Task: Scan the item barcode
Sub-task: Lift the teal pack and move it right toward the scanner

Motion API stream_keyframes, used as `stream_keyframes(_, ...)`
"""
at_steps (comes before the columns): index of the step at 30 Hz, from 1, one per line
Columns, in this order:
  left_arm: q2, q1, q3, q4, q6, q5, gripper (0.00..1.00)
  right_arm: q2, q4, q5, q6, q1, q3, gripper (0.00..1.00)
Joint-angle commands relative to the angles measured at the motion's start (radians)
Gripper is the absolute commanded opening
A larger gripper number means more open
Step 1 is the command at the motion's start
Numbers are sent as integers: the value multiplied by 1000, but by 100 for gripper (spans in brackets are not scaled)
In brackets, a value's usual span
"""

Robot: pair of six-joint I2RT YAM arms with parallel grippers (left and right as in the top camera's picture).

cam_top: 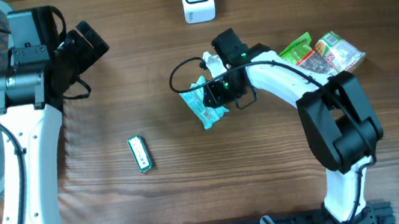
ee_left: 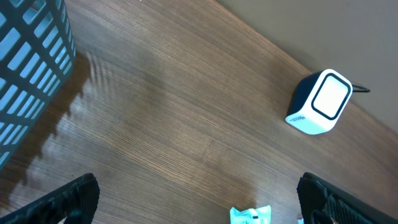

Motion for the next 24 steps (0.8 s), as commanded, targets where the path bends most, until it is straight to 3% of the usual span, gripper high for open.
stream_keyframes(1, -18, 5, 15, 2, 19, 4, 100, -17, 6, -39, -16, -2, -35, 4)
stream_keyframes(7, -18, 5, 15, 2, 19, 4, 100, -129, -52, -41, -31, -31, 10, 4)
stream_keyframes(11, -18, 5, 15, 2, 19, 4, 100, -302, -103, -48, -12, -50, 10, 4)
stream_keyframes(14, -18, 5, 15, 2, 19, 4, 100, -428, -154, -48, 79, -62, 10, 4)
stream_keyframes(16, -18, 5, 15, 2, 19, 4, 100, -533, -220, -48, 214, -68, 10, 4)
stream_keyframes(24, -18, 5, 15, 2, 19, 4, 100, -724, -336, -48, 376, -68, 10, 4)
